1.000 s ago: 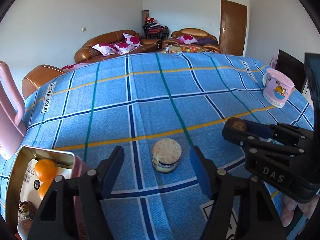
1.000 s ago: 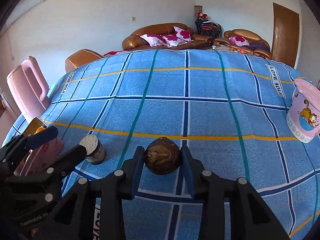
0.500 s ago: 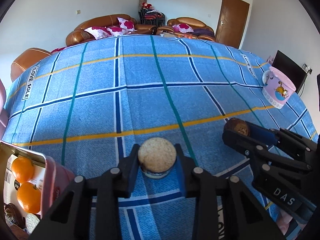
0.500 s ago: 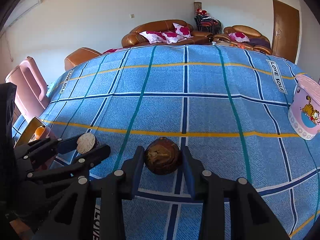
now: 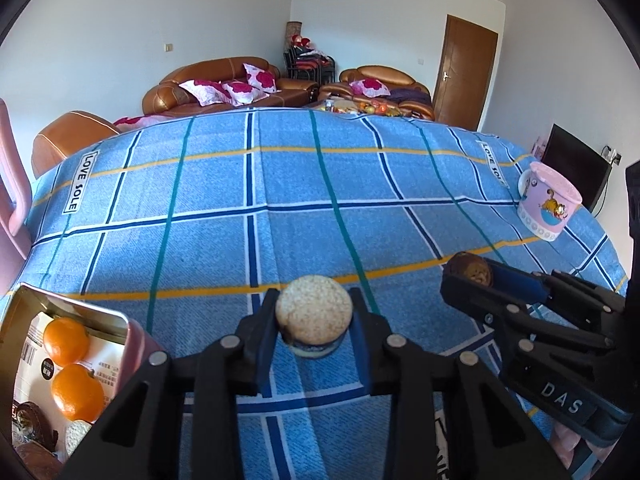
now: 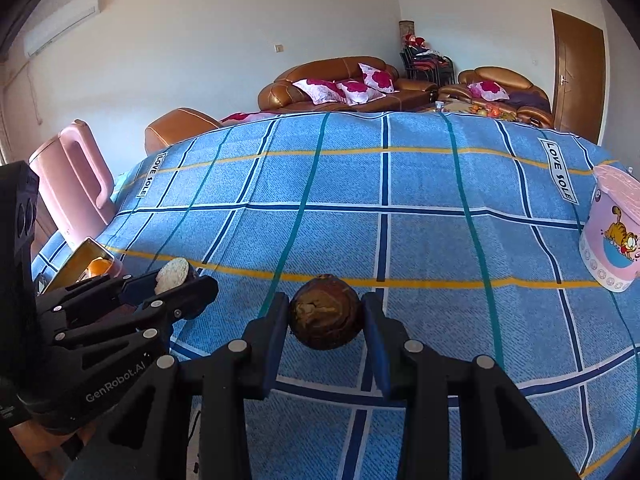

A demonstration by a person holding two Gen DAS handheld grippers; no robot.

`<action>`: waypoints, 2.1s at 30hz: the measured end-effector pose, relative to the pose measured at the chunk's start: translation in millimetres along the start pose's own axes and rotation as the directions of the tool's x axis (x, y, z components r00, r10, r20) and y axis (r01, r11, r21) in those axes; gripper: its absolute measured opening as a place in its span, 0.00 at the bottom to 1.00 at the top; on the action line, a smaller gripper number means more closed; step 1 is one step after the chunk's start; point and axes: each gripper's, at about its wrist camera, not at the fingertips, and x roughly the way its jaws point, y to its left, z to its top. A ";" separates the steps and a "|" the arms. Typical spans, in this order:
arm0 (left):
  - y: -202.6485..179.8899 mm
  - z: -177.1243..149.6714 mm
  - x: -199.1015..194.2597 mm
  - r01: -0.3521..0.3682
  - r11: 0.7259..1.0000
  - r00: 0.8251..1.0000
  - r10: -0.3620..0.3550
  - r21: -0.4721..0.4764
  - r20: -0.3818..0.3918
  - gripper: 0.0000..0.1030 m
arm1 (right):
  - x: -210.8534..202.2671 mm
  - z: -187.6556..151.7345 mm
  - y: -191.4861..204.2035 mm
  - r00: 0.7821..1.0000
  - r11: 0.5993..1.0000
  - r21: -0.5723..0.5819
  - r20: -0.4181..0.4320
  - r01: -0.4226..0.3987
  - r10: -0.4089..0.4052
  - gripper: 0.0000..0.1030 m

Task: Organize fruits
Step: 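Lift the cake with the left tool while the right tool lifts the brown fruit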

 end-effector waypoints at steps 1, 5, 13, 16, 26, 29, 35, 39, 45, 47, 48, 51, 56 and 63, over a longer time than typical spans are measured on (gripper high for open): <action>-1.0 -0.2 -1.7 -0.008 1.000 1.000 0.008 0.005 0.009 0.34 | -1.3 0.0 0.5 1.000 1.000 -0.003 0.006 -0.003 0.003 0.38; -4.2 0.1 -6.3 -0.026 0.999 0.999 0.025 0.020 0.035 0.34 | -5.8 0.8 2.7 0.999 1.000 -0.018 0.029 -0.014 0.015 0.38; -2.5 0.1 -12.0 -0.033 0.999 0.998 0.032 0.015 0.060 0.34 | -14.4 -0.9 6.1 0.997 0.999 -0.036 0.073 -0.024 0.027 0.38; -1.4 -0.3 -13.9 -0.032 0.999 0.997 0.031 0.010 0.069 0.34 | -17.0 -1.4 7.0 0.996 0.999 -0.040 0.087 -0.026 0.029 0.38; 0.7 -1.3 -20.0 -0.028 1.000 0.995 0.029 -0.004 0.101 0.34 | -26.2 -2.0 8.8 0.989 0.998 -0.051 0.138 -0.035 0.042 0.38; 1.6 -2.2 -21.7 -0.026 1.000 0.994 0.027 -0.007 0.109 0.34 | -28.5 -1.8 8.7 0.988 0.998 -0.055 0.151 -0.033 0.041 0.38; 2.4 -3.5 -25.6 -0.024 1.000 0.992 0.026 -0.015 0.125 0.34 | -31.0 -2.7 9.1 0.985 0.998 -0.058 0.169 -0.036 0.045 0.38; 3.3 -4.7 -28.7 -0.025 0.999 0.990 0.028 -0.022 0.138 0.34 | -33.6 -3.6 9.6 0.983 0.998 -0.060 0.180 -0.034 0.045 0.38; 5.2 -6.1 -33.5 -0.028 0.999 0.987 0.033 -0.034 0.159 0.34 | -39.0 -5.7 9.5 0.977 0.997 -0.062 0.208 -0.034 0.046 0.38; 5.3 -5.7 -34.4 -0.029 0.999 0.986 0.035 -0.035 0.164 0.34 | -39.9 -5.9 10.1 0.976 0.997 -0.065 0.212 -0.032 0.045 0.38; 5.5 -6.0 -35.1 -0.031 0.999 0.985 0.036 -0.036 0.167 0.34 | -40.1 -5.9 10.3 0.976 0.997 -0.066 0.214 -0.031 0.044 0.38; 5.5 -6.9 -36.9 -0.034 0.999 0.983 0.040 -0.039 0.178 0.34 | -42.4 -6.9 9.6 0.973 0.997 -0.065 0.225 -0.030 0.044 0.38; 2.1 -7.8 -41.6 -0.048 0.999 0.977 0.052 -0.027 0.205 0.34 | -46.2 -8.7 10.3 0.969 0.997 -0.071 0.243 -0.028 0.044 0.38; -0.1 -8.8 -46.2 -0.061 0.998 0.972 0.063 -0.015 0.228 0.34 | -48.7 -8.9 11.5 0.965 0.997 -0.074 0.259 -0.024 0.042 0.38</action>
